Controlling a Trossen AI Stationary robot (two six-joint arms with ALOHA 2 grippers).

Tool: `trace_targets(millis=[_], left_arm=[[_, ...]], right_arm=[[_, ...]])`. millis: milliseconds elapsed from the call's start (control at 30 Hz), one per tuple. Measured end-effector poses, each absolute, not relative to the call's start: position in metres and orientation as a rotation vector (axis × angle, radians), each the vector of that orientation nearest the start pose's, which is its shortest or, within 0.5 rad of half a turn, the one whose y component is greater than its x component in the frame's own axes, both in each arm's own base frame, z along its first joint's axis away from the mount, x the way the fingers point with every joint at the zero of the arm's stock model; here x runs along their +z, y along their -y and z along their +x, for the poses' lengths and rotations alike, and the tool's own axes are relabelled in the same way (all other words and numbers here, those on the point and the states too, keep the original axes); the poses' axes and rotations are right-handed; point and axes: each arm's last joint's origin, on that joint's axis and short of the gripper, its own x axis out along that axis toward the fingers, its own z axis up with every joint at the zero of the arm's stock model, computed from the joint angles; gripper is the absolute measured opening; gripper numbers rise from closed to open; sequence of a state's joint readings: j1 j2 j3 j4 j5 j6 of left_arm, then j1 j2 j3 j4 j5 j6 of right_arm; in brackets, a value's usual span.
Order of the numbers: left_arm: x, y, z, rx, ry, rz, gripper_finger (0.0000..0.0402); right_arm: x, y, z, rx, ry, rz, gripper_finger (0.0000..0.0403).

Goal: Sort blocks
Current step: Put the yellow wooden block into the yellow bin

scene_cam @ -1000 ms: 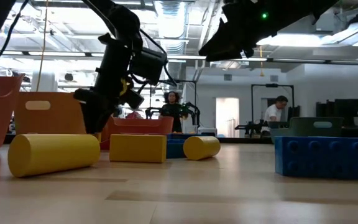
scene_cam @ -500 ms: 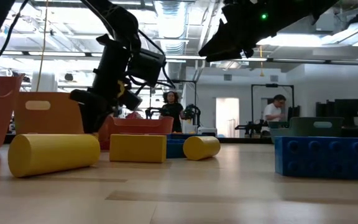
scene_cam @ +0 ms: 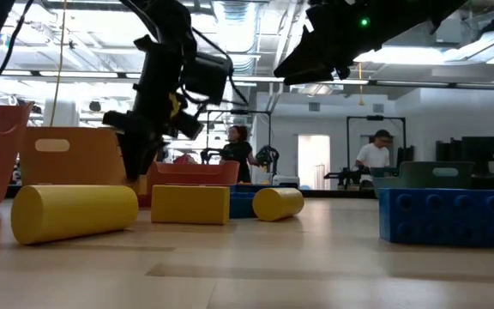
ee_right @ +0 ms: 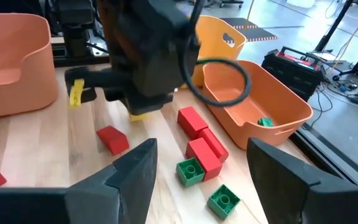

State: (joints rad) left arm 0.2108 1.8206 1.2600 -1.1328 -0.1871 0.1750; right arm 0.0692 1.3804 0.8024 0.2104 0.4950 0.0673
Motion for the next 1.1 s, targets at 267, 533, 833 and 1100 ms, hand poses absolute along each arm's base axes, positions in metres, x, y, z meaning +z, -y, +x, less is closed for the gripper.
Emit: trace_targets(millis=[267,533,833,1100], left_arm=[[0.231,-0.069,0.291,0.205,-1.562,0.103,0.0098],[0.276,-0.069,0.279,0.294,-1.281,0.081,0.0077],[0.229,-0.076,0.317,0.298,-1.337,0.193,0.0181],[0.181,-0.075,0.334,0.241,-1.538,0.470,0.0263]], right_arm=[[0.245,-0.007,0.295,-0.433,-0.349,-0.039,0.0260],[0.247,-0.007,0.296,-0.433,-0.324,-0.030,0.0260],[0.247,-0.007,0.296,-0.432,-0.328,-0.031,0.0260],[0.245,-0.007,0.295,-0.429,-0.355,-0.052,0.0260]])
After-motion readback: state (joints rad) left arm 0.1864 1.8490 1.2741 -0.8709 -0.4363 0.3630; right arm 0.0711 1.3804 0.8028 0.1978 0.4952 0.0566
